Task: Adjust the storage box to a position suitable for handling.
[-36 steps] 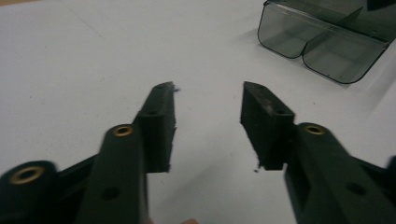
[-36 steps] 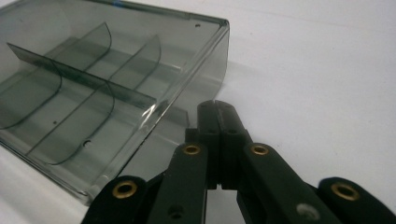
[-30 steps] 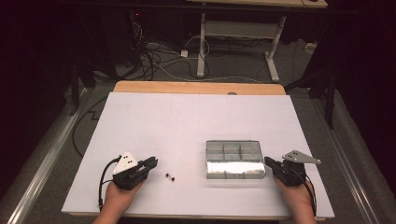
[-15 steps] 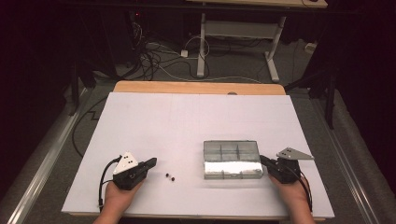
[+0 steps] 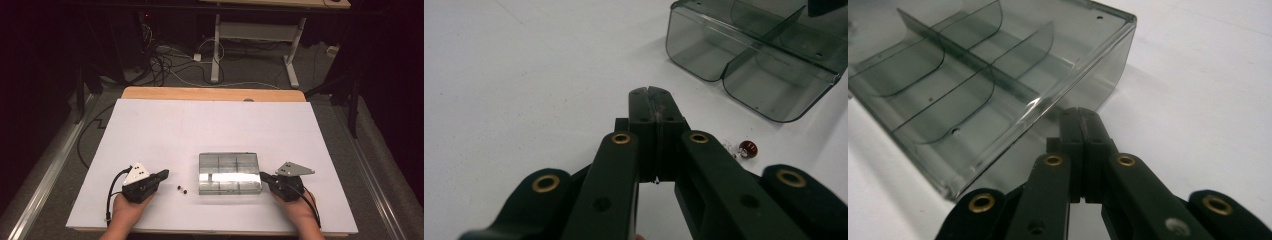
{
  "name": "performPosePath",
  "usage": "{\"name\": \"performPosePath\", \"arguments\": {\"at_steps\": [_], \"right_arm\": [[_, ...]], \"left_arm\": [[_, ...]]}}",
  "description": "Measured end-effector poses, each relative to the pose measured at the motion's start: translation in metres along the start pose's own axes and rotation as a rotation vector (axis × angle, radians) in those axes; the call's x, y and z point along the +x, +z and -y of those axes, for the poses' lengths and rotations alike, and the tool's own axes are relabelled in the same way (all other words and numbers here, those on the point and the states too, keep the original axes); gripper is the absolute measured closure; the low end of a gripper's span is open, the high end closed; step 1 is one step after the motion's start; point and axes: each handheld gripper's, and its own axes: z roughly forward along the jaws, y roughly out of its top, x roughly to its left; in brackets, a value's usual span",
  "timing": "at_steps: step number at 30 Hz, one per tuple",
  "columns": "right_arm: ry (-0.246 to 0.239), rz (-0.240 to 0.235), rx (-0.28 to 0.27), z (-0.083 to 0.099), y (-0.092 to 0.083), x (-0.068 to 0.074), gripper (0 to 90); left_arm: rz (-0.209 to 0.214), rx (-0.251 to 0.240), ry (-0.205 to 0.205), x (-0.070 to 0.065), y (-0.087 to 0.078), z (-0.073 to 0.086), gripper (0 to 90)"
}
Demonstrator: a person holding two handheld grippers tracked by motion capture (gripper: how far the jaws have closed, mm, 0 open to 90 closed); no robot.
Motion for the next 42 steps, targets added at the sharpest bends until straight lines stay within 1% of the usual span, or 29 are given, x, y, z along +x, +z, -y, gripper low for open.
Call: {"name": "performPosePath", "arguments": {"at_steps": [3, 7, 8, 9, 10, 11, 12, 14, 15, 19, 22, 23, 24, 25, 26, 27, 29, 31, 35, 36, 37, 38, 42], "right_arm": [[-0.014, -0.014, 0.007, -0.001, 0.004, 0.007, 90.0], [-0.028, -0.022, 0.013, -0.001, 0.005, 0.012, 90.0], [-0.033, -0.034, 0.012, -0.001, 0.006, 0.015, 90.0], [-0.035, -0.035, 0.014, -0.001, 0.006, 0.016, 90.0], [-0.044, -0.036, 0.017, -0.001, 0.006, 0.018, 90.0], [-0.047, -0.036, 0.02, -0.001, 0.006, 0.019, 90.0], [-0.05, -0.038, 0.019, -0.001, 0.006, 0.019, 90.0], [-0.051, -0.038, 0.018, -0.001, 0.006, 0.02, 90.0], [-0.053, -0.037, 0.017, -0.001, 0.006, 0.02, 90.0], [-0.055, -0.036, 0.014, -0.001, 0.005, 0.021, 90.0], [-0.053, -0.034, 0.007, -0.001, 0.002, 0.021, 90.0], [-0.044, -0.033, -0.002, -0.001, -0.001, 0.02, 90.0], [-0.044, -0.033, -0.002, -0.001, -0.001, 0.02, 90.0], [-0.04, -0.035, -0.013, -0.001, -0.002, 0.018, 90.0], [-0.02, -0.038, -0.025, -0.001, -0.005, 0.017, 90.0], [-0.012, -0.038, -0.036, -0.002, -0.007, 0.017, 90.0], [0.001, -0.039, -0.049, -0.003, -0.009, 0.016, 90.0], [0.014, -0.049, -0.065, -0.004, -0.011, 0.016, 90.0], [0.006, -0.044, -0.092, -0.007, -0.015, 0.02, 90.0], [0.0, -0.046, -0.096, -0.008, -0.017, 0.022, 90.0], [-0.002, -0.047, -0.101, -0.009, -0.018, 0.024, 90.0], [-0.003, -0.051, -0.109, -0.01, -0.018, 0.026, 90.0], [-0.012, -0.071, -0.127, -0.012, -0.021, 0.033, 90.0]], "left_arm": [[-0.004, 0.0, 0.01, -0.001, 0.0, 0.0, 87.0], [-0.007, -0.003, 0.012, -0.001, 0.0, 0.0, 87.0], [-0.007, -0.001, 0.011, -0.001, 0.0, 0.0, 87.0], [-0.012, 0.001, 0.004, -0.001, 0.0, 0.0, 85.8], [-0.011, 0.004, -0.005, 0.0, 0.001, 0.0, 81.9], [-0.008, 0.006, -0.01, 0.001, 0.001, 0.0, 81.9], [-0.005, 0.007, -0.011, 0.001, 0.001, 0.0, 82.3], [-0.004, 0.005, -0.008, 0.001, 0.001, 0.0, 86.5], [-0.004, 0.012, 0.0, 0.0, 0.001, -0.001, 87.4], [0.001, 0.023, 0.002, 0.0, 0.002, -0.001, 87.6], [0.008, 0.025, -0.006, 0.001, 0.002, -0.001, 87.6], [0.009, 0.025, -0.006, 0.001, 0.002, -0.001, 87.6], [0.009, 0.025, -0.006, 0.001, 0.002, -0.001, 87.6], [0.008, 0.024, -0.001, 0.001, 0.002, -0.001, 87.6], [0.007, 0.023, 0.008, 0.0, 0.002, -0.001, 87.5], [0.008, 0.023, 0.009, 0.0, 0.002, -0.001, 87.5], [0.014, 0.022, 0.002, 0.001, 0.002, -0.001, 87.5], [0.017, 0.022, -0.002, 0.001, 0.002, -0.001, 87.5], [0.029, 0.015, -0.004, 0.002, 0.001, -0.001, 87.5], [0.031, 0.006, 0.007, 0.001, 0.0, -0.001, 87.5], [0.031, 0.006, 0.007, 0.001, 0.0, -0.001, 87.6], [0.027, 0.007, 0.015, 0.0, 0.0, -0.001, 87.5], [0.031, 0.006, 0.004, 0.0, -0.001, -0.001, 87.5]]}}
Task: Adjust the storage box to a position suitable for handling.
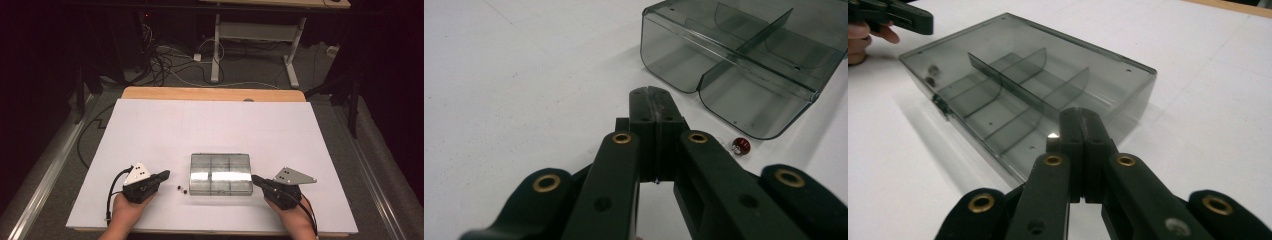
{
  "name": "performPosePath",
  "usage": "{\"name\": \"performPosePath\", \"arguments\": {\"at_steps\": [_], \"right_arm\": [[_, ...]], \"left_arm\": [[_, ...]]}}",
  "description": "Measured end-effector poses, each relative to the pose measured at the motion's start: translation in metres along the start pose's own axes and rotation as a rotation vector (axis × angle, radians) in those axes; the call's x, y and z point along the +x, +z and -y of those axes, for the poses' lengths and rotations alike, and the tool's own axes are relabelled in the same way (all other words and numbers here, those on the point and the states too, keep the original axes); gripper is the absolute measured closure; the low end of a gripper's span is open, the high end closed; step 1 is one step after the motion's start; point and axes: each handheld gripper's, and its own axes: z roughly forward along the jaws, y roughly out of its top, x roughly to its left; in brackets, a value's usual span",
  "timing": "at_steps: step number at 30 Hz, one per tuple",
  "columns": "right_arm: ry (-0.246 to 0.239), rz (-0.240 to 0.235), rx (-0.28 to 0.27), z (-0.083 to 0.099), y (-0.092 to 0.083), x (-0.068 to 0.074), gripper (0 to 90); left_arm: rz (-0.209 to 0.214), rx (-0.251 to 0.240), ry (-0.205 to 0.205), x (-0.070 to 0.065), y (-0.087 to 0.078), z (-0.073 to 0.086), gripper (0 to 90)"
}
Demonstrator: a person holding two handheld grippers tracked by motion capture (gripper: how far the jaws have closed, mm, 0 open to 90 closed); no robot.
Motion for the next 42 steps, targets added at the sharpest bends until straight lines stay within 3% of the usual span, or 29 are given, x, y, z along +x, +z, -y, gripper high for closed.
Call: {"name": "performPosePath", "arguments": {"at_steps": [18, 31, 38, 42], "right_arm": [[-0.03, -0.095, -0.018, -0.005, 0.011, 0.025, 90.0], [-0.06, -0.167, -0.023, -0.01, 0.024, 0.046, 90.0], [-0.077, -0.208, -0.021, -0.011, 0.032, 0.057, 90.0], [-0.107, -0.235, -0.009, -0.013, 0.039, 0.067, 90.0]], "left_arm": [[0.077, 0.003, -0.031, -0.012, 0.0, -0.003, 87.4], [0.077, 0.01, -0.009, -0.023, 0.005, -0.002, 87.5], [0.079, -0.009, -0.022, -0.022, 0.005, -0.001, 87.5], [0.074, -0.005, -0.007, -0.021, 0.005, -0.003, 87.5]]}}
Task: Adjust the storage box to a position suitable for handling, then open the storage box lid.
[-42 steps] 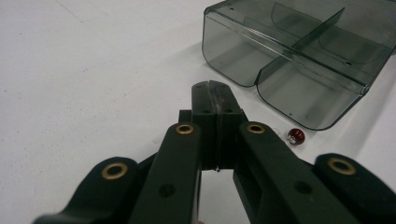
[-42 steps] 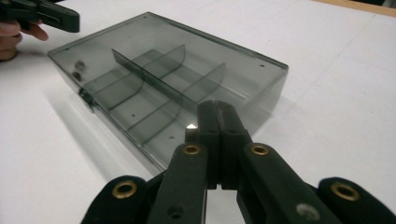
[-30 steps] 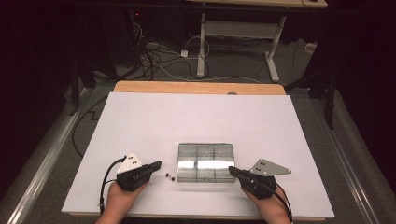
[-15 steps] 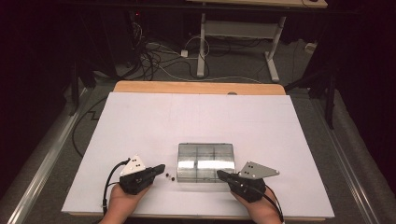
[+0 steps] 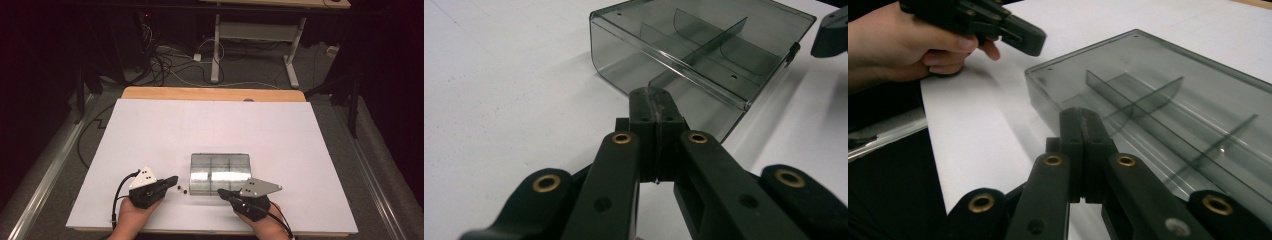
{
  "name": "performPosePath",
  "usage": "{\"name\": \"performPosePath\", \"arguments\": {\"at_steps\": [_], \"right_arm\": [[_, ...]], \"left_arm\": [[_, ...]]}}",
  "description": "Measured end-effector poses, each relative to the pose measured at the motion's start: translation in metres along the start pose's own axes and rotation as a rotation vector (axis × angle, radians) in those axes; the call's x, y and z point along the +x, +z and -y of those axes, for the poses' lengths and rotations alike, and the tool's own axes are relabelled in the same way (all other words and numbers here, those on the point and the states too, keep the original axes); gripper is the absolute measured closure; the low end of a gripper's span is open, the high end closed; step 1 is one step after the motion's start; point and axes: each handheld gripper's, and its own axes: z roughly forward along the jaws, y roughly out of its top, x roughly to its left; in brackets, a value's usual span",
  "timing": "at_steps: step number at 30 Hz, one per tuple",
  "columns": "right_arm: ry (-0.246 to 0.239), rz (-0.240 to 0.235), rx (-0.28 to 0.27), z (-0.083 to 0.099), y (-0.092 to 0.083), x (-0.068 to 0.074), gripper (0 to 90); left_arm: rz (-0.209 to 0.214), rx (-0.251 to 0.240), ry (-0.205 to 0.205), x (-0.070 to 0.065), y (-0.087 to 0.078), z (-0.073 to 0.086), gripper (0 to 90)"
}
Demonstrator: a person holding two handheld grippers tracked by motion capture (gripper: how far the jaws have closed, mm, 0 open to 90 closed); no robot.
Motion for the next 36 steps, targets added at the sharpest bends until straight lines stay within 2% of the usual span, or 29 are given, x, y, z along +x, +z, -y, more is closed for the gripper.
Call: {"name": "performPosePath", "arguments": {"at_steps": [2, 5, 10, 15, 20, 23, 25, 31, 36], "right_arm": [[0.001, -0.012, 0.006, 0.0, 0.004, 0.003, 90.0], [-0.011, -0.024, 0.018, 0.0, 0.01, 0.007, 90.0], [-0.019, -0.042, 0.026, 0.001, 0.016, 0.011, 90.0], [-0.019, -0.056, 0.044, 0.003, 0.019, 0.015, 90.0], [-0.02, -0.066, 0.059, 0.006, 0.024, 0.013, 90.0], [-0.014, -0.074, 0.056, 0.004, 0.025, 0.013, 90.0], [-0.001, -0.087, 0.056, 0.005, 0.025, 0.011, 90.0], [0.003, -0.085, 0.1, 0.011, 0.026, 0.011, 90.0], [0.011, -0.083, 0.109, 0.012, 0.024, 0.009, 90.0]], "left_arm": [[-0.013, -0.006, 0.017, -0.001, 0.001, -0.002, 87.5], [-0.006, -0.008, 0.017, 0.0, 0.002, -0.003, 87.5], [-0.003, 0.008, 0.002, 0.001, 0.006, -0.002, 87.4], [0.002, 0.005, -0.007, 0.003, 0.006, -0.001, 87.4], [-0.004, 0.0, -0.009, 0.003, 0.006, -0.001, 87.2], [-0.021, -0.014, -0.018, 0.002, 0.005, 0.0, 87.4], [-0.02, -0.015, -0.017, 0.002, 0.005, 0.0, 87.4], [-0.006, -0.017, -0.012, 0.002, 0.005, 0.0, 87.4], [-0.009, -0.018, -0.009, 0.002, 0.005, 0.0, 87.3]]}}
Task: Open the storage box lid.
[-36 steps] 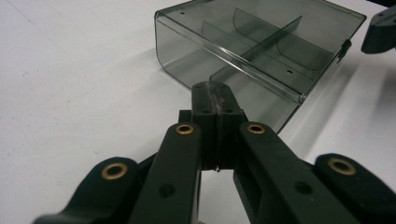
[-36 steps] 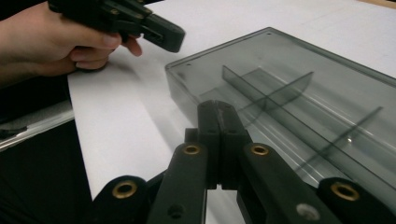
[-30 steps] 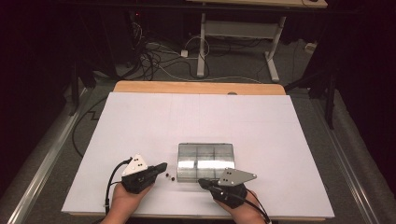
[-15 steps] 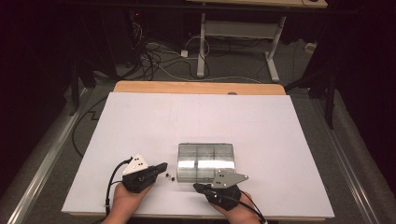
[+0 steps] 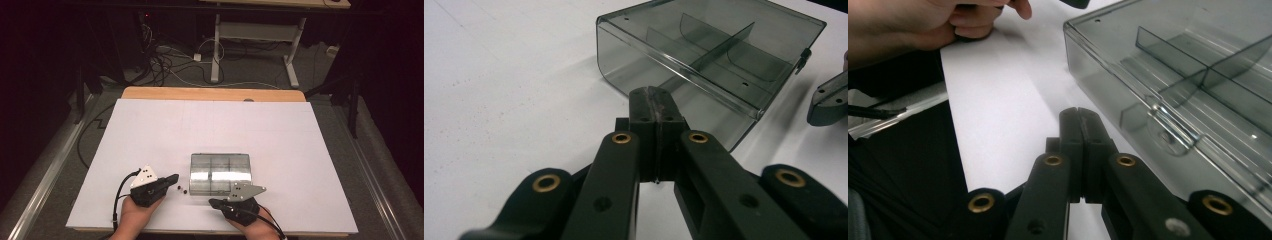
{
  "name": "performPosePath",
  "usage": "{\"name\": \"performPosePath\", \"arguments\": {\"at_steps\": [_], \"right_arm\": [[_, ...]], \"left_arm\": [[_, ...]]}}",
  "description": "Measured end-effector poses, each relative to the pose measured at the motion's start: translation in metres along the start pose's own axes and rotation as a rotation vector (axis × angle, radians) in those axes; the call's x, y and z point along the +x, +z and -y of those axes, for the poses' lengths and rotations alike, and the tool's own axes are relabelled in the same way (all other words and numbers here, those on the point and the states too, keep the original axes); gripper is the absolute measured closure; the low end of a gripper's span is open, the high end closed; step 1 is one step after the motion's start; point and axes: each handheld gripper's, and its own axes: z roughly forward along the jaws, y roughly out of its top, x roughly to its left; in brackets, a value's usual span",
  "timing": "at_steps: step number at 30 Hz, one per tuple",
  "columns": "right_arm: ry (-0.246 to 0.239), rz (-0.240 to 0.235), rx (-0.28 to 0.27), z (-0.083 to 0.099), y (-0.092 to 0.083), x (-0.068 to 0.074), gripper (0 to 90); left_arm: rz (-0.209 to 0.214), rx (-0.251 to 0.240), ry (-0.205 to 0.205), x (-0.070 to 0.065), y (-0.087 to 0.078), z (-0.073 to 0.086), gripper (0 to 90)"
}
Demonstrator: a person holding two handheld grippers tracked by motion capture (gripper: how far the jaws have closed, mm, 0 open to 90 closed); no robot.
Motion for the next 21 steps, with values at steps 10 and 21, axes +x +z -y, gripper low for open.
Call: {"name": "performPosePath", "arguments": {"at_steps": [10, 21], "right_arm": [[0.024, 0.016, 0.025, 0.005, -0.009, -0.008, 90.0], [0.03, 0.018, 0.039, 0.007, -0.011, -0.012, 90.0]], "left_arm": [[0.006, 0.004, -0.004, 0.001, 0.0, 0.0, 87.2], [0.007, 0.006, -0.004, 0.001, 0.0, 0.0, 87.2]]}}
